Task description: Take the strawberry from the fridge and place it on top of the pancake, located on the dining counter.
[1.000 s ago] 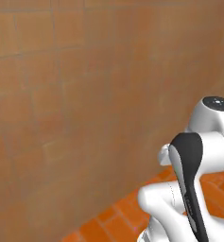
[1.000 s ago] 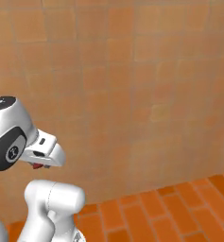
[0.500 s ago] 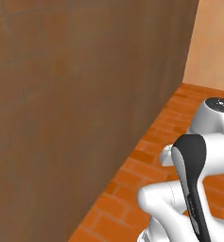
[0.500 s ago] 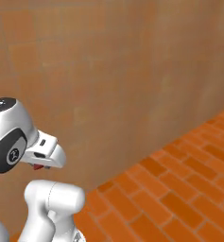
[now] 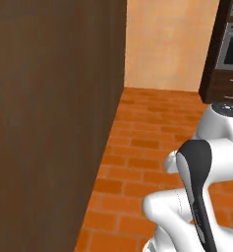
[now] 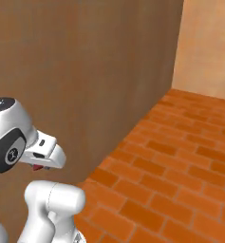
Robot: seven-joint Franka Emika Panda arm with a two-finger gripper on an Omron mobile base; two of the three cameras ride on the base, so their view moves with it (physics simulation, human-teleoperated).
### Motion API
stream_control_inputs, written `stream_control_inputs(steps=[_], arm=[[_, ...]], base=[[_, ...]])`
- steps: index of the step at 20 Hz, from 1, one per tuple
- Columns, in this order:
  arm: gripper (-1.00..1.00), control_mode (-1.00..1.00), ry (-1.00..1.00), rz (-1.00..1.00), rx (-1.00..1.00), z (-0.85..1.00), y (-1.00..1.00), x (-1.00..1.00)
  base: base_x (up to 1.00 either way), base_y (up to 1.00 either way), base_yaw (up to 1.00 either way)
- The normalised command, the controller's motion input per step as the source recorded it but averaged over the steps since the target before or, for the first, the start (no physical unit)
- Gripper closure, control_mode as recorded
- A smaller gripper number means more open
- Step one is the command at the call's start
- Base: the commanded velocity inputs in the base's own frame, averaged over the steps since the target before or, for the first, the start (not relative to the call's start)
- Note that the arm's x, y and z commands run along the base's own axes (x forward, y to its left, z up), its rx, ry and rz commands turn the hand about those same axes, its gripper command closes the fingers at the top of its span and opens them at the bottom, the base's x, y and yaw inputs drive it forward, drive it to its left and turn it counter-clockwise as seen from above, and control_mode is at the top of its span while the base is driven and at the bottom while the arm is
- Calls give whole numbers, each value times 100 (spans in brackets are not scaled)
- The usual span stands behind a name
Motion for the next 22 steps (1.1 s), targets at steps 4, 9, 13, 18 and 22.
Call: stream_control_inputs(steps=[4, 9, 13, 18, 22], arm=[[100, 100, 0, 0, 0, 0, 0, 0], [100, 100, 0, 0, 0, 0, 0, 0], [100, 100, 0, 0, 0, 0, 0, 0], [100, 100, 0, 0, 0, 0, 0, 0], [100, 100, 0, 0, 0, 0, 0, 0]], base=[[69, -13, -69], [37, -24, -78], [31, -32, -77], [32, -35, -77], [42, -27, -74]])
